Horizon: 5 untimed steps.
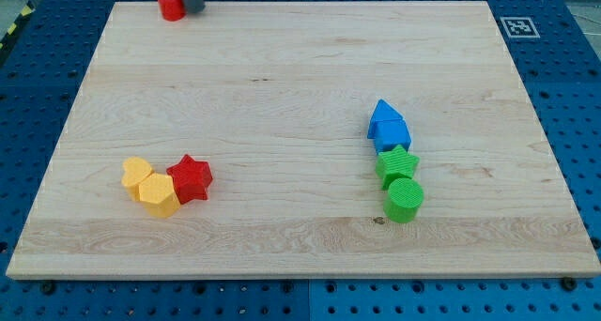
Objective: Move the arm to the right of the red star
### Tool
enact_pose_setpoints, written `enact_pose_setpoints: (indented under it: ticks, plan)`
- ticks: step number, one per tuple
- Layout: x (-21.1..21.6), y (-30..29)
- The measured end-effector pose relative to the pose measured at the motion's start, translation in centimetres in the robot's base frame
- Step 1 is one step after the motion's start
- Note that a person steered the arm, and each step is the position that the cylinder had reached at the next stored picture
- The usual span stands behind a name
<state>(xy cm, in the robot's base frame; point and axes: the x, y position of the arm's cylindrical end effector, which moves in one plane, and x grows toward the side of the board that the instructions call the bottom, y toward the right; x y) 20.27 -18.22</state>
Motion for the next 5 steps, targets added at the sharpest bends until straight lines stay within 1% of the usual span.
enact_pose_setpoints:
  ticks: [1, 2, 3, 4, 5]
  plan:
    - [0.0, -1.2]
    - [0.0, 0.1]
    - [0.6, 4.2]
    - [2.7, 5.3]
    - [2.8, 5.3]
